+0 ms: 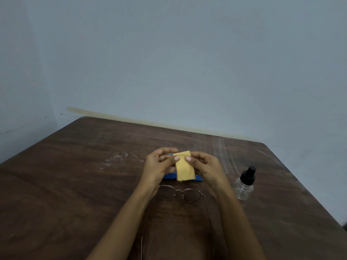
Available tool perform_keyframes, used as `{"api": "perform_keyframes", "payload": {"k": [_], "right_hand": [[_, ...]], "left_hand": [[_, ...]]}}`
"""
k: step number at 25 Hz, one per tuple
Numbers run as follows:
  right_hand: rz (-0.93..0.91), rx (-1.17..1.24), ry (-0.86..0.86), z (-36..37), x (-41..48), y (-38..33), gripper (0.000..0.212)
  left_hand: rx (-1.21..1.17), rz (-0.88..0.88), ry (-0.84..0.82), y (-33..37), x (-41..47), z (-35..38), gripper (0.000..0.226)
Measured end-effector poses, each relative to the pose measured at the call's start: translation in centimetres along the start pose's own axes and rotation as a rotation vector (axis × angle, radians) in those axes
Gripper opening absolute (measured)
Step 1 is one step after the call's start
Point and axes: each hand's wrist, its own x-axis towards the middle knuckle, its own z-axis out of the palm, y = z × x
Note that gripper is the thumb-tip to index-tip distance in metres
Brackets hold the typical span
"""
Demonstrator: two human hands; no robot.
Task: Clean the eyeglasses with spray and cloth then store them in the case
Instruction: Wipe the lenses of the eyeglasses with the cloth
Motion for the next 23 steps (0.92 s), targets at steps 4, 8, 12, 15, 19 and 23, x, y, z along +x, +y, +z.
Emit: {"api": "perform_keyframes", "payload": {"k": [4,8,12,15,19,23], "right_hand": [[-0.025,0.064,0.068,0.1,-0.6,-0.6,0.008],[-0.026,0.142,0.160,-0.1,-2.3,-0.3,0.009],[-0.032,0.081,0.199,-0.4,-4.0,-0.1,0.008],[0.007,-0.004,0.246,-0.7,-5.2,0.0,0.009],[0.141,0.009,0.310,-1.2,-6.7,0.2,0.005],[0.265,0.065,0.355,-1.4,-8.0,0.4,0.017]], "left_hand": [[0.056,0.075,0.022,0.2,-0.8,-0.9,0.010],[0.177,0.172,0.052,-0.1,-1.9,-2.9,0.013],[0.314,0.243,0.084,-0.8,-3.3,-4.2,0.018],[0.525,0.323,0.085,-1.1,-4.6,-5.6,0.025],[0.786,0.407,-0.028,-1.3,-6.2,-7.0,0.036],[0.824,0.433,-0.095,-1.3,-7.4,-7.3,0.044]]}}
